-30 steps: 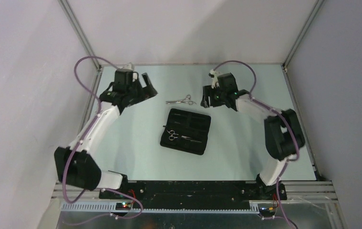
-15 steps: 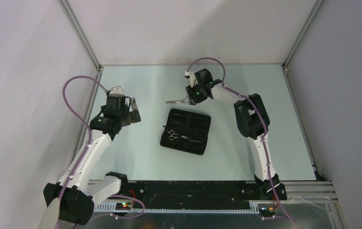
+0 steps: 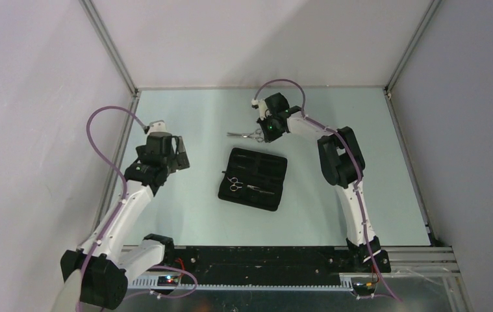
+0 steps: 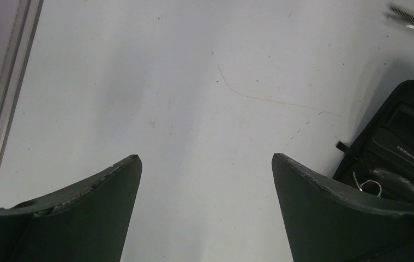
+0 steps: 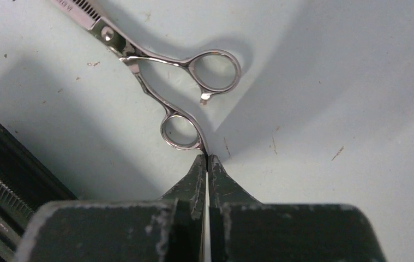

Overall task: Sort the hair-cutting tools
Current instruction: Move the scissors to the center of the board, then pick up the scissors from the center of the board, then place the scissors in the hairdressing tool bag.

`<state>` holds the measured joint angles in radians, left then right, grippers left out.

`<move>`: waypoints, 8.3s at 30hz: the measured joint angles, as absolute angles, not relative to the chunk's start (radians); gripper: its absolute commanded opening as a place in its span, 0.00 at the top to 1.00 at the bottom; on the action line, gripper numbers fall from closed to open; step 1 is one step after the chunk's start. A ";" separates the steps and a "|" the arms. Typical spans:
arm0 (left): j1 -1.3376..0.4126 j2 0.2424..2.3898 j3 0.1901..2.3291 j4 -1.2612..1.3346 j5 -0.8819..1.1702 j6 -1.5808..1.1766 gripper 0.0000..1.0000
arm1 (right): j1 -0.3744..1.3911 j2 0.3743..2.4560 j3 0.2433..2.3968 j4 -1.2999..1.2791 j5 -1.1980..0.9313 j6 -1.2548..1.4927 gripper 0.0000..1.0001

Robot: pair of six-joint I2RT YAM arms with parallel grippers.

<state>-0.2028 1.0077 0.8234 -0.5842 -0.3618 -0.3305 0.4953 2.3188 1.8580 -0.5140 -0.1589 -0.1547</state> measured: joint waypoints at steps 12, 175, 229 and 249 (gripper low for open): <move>-0.202 0.983 0.823 -0.555 -0.379 -0.313 0.05 | 0.402 2.123 1.571 -0.533 0.007 0.095 1.00; -0.489 1.304 1.087 -0.579 0.272 -1.282 0.62 | 1.198 1.179 0.778 -0.084 0.526 -0.511 1.00; -0.413 1.541 0.793 -0.506 0.167 -0.698 0.74 | 0.350 1.619 0.569 -0.229 -1.126 0.150 1.00; -0.412 1.543 0.791 -0.500 0.178 -0.650 0.94 | 0.414 1.792 0.673 -0.228 -1.191 0.163 0.86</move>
<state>-0.4118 1.5429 0.7910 -0.4995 0.1783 -0.6498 0.4141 1.7916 0.6727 -0.2283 -1.1912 0.1627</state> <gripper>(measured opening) 0.199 0.091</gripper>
